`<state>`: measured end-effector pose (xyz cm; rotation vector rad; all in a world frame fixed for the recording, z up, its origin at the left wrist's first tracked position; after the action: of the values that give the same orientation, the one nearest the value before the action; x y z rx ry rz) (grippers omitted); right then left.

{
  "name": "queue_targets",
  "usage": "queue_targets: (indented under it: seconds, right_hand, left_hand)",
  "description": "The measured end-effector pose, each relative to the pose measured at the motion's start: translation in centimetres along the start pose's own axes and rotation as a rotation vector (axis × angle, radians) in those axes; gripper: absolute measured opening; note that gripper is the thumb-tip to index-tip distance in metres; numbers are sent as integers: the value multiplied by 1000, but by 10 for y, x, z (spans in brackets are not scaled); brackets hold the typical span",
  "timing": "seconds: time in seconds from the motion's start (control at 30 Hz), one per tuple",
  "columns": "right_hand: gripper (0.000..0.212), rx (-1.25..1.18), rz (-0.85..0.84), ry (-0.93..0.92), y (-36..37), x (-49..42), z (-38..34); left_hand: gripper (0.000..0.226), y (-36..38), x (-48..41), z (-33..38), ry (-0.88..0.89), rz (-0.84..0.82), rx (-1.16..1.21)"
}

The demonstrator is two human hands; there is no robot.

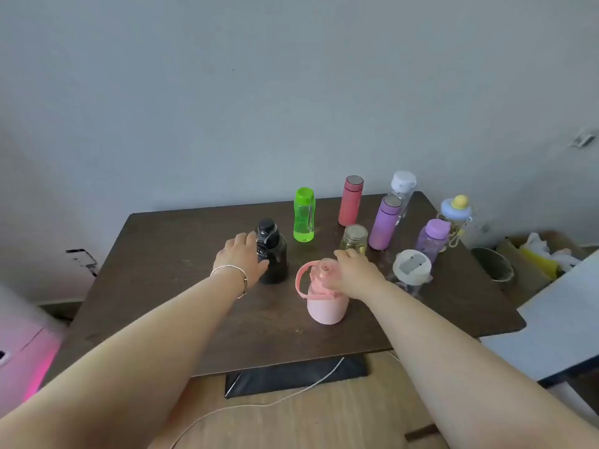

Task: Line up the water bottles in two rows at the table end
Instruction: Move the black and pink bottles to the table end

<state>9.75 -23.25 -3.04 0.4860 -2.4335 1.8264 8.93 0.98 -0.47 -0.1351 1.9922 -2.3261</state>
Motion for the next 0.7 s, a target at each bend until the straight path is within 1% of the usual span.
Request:
queue_targets:
  seconds: [0.1,0.17,0.27,0.4,0.63,0.7]
  right_hand:
    - [75,-80,-25,79,18,-9,1]
    - [85,-153,-32,119,29,-12,6]
    - [93,-218,14,130,35,-17,11]
    - [97,-296,68,137,42,-18,15]
    - [90,-272,170,105,42,-23,17]
    - [89,-273,184,99,41,-24,19]
  left_hand:
    - [72,10,-25,-12,3,-13,72]
    - [77,21,-41,-12,10,-41,130]
    - [82,37,-59,-17,-26,-65,246]
    - [78,53,-75,-22,-84,-61,400]
    - [85,73,-88,-29,-237,-23,614]
    - [82,76,-89,-28,-268,-4,678]
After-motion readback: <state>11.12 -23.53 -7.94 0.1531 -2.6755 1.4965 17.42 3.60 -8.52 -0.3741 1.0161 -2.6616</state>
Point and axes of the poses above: each hand's wrist, its own x-axis away from the middle knuckle, its own y-axis out of the palm, z = x × y, the point moved 9 cm from there along -x, towards the middle knuckle, and after that the axes turned 2 degrees about z, right-handed, at the moved point
